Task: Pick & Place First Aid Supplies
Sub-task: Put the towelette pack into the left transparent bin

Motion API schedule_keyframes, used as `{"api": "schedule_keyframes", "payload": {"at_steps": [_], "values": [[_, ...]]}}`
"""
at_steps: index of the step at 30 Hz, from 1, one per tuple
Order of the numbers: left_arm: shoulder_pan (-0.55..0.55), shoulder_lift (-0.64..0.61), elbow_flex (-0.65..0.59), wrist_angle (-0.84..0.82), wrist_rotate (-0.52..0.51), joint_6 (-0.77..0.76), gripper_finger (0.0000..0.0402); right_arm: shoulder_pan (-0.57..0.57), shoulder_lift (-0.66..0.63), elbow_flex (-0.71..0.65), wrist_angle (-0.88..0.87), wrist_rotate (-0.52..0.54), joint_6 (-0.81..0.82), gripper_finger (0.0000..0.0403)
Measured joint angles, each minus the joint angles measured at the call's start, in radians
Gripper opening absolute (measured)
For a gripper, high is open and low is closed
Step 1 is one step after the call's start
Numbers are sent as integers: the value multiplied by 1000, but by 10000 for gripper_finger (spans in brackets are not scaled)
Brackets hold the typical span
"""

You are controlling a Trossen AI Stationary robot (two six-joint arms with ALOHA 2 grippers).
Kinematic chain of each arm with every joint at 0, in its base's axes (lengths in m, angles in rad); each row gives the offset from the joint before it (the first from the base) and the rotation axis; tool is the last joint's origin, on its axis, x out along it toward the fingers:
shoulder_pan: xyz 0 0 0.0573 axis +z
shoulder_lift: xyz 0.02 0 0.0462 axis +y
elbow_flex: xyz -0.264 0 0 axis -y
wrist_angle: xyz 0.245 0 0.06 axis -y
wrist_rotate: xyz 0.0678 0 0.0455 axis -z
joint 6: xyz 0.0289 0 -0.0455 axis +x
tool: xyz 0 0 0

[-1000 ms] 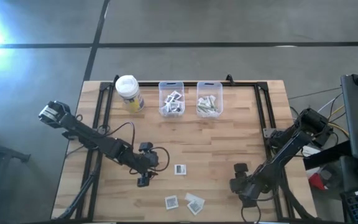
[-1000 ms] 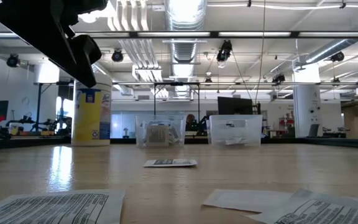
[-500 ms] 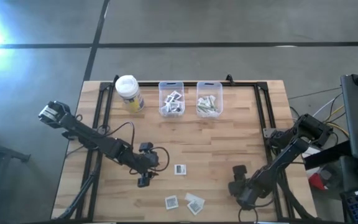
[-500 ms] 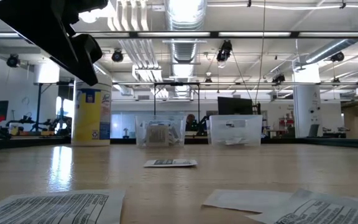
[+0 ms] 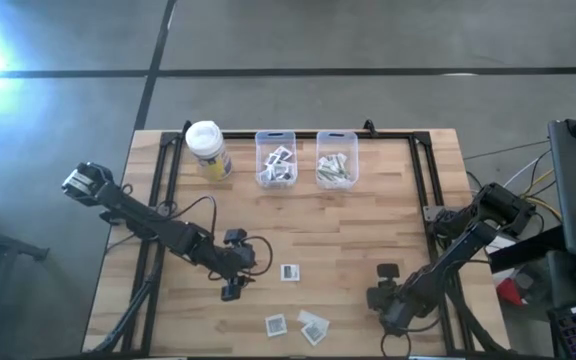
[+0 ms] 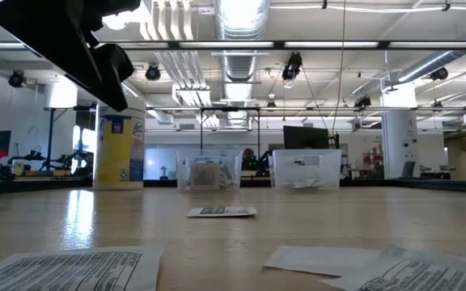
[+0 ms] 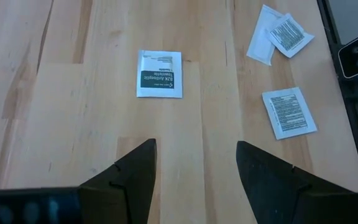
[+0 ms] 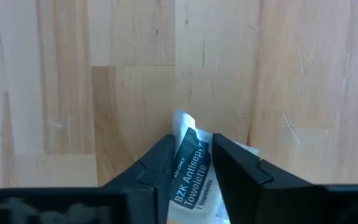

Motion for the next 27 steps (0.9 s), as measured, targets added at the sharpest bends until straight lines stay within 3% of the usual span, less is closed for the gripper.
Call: {"api": "schedule_keyframes", "payload": {"at_steps": [12,19,27], "values": [[0,0,0,-33,-25,40,213,-5,11,105,-84,67,-38,34],[0,0,-4,-127,-81,14,213,-23,9,144,-79,125,-37,28],[0,0,-72,-130,-91,-41,213,-110,6,221,-78,279,-111,28]]}}
